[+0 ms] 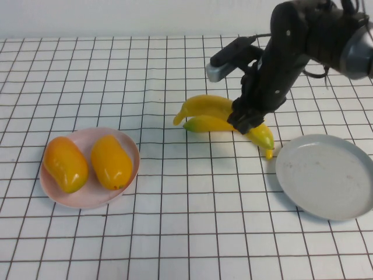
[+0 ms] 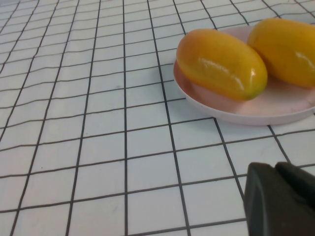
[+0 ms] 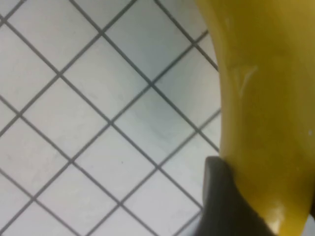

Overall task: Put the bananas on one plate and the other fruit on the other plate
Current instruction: Put another type of fruit in the right plate

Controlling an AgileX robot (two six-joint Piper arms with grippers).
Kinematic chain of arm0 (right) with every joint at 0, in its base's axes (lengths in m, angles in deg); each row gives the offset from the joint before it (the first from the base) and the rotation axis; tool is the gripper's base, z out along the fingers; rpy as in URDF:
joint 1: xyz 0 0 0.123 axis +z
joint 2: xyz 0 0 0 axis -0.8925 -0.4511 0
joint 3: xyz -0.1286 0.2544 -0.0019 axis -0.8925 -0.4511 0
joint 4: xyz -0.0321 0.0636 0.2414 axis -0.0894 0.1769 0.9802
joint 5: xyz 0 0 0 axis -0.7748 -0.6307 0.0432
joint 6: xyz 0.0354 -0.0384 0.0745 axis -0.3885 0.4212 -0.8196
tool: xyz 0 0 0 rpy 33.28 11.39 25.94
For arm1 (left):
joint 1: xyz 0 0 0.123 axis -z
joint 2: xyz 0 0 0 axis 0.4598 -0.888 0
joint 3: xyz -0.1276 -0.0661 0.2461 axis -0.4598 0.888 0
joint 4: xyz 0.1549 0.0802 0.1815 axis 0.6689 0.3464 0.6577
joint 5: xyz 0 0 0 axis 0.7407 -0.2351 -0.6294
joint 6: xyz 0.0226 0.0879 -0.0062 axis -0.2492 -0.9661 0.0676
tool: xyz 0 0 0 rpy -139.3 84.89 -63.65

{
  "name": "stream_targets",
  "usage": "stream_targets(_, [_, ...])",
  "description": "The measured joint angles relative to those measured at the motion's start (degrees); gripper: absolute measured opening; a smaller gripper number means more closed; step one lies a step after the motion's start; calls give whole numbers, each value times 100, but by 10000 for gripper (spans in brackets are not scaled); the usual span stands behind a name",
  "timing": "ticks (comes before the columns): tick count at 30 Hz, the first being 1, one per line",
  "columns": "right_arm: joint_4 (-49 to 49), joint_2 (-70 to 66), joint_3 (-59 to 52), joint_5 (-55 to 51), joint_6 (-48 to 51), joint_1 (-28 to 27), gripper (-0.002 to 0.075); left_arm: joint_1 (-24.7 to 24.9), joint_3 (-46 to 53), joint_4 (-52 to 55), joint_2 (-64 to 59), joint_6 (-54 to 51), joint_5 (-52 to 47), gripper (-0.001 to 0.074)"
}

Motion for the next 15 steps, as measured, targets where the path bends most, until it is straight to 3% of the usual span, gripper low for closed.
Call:
stream_targets(4, [-150,516,-295,-343,-714,-335,304,0,0,0,0,0,0,-4])
stream_targets(15, [-221,2054,-3398,643,-1485,-1988,304,0,0,0,0,0,0,-4])
